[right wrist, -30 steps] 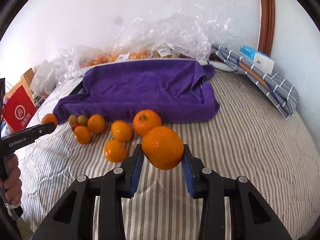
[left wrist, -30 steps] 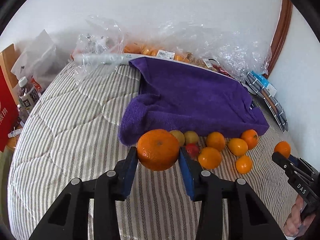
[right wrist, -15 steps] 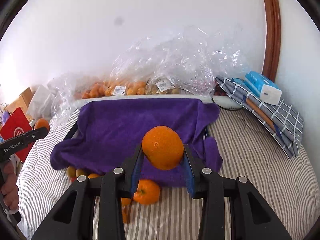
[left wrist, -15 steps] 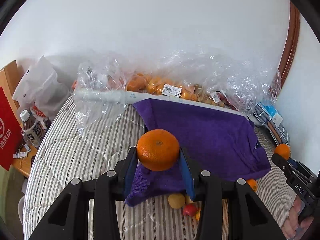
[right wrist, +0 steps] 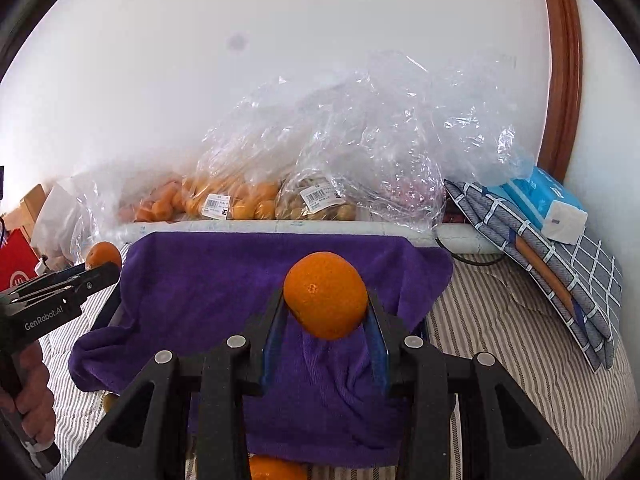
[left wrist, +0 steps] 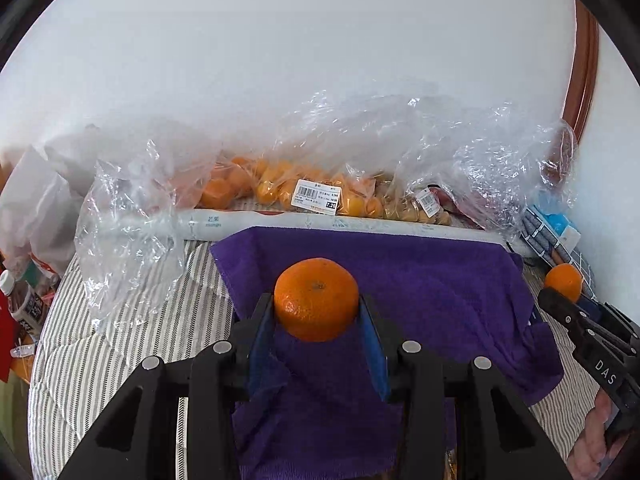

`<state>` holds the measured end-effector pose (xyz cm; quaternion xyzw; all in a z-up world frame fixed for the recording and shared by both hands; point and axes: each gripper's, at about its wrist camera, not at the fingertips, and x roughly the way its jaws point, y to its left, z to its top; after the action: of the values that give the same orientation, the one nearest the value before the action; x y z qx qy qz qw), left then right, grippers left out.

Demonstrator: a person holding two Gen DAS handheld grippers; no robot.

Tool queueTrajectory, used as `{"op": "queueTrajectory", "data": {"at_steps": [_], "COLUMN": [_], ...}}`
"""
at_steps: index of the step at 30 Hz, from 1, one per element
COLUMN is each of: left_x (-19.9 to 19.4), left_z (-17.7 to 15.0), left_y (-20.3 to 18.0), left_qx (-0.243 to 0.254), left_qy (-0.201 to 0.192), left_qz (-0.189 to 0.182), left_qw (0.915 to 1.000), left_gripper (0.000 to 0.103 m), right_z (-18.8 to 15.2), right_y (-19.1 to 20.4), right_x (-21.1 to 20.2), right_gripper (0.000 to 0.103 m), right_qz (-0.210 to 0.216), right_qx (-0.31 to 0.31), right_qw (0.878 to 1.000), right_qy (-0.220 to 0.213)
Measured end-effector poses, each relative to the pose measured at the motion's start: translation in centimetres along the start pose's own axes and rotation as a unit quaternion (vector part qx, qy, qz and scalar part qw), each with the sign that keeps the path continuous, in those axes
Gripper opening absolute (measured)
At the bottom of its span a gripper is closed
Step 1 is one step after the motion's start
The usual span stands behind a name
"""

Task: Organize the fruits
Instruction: 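Carry the held fruits onto the purple towel with both grippers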

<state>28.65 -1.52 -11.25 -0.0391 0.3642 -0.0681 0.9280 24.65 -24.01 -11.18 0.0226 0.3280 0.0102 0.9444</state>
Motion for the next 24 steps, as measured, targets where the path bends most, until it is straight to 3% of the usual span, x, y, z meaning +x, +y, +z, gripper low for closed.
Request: {"op": "queueTrajectory", "data": {"at_steps": [8,24], "left_x": [3.1,5.0], "left_z": [-1.1,-2.4], "left_y": [0.5,0.3], "left_qx": [-0.011,-0.01], "left_qy": [0.035,0.068], "left_qz": [-0.012,-0.017], "left_qw": [0.9992,0.9975], "left_gripper": [0.039,0.04], "right_z": [-1.1,-2.6], "right_y": [0.5,1.4], "right_x": [3.3,6.0], "right_gripper": [0.038,0.038], "right_qz": [0.008,0.014], "right_qx": [-0.01,-0.016], "right_qw": [1.0,0.998], "right_qy": [0.029,0.064]}}
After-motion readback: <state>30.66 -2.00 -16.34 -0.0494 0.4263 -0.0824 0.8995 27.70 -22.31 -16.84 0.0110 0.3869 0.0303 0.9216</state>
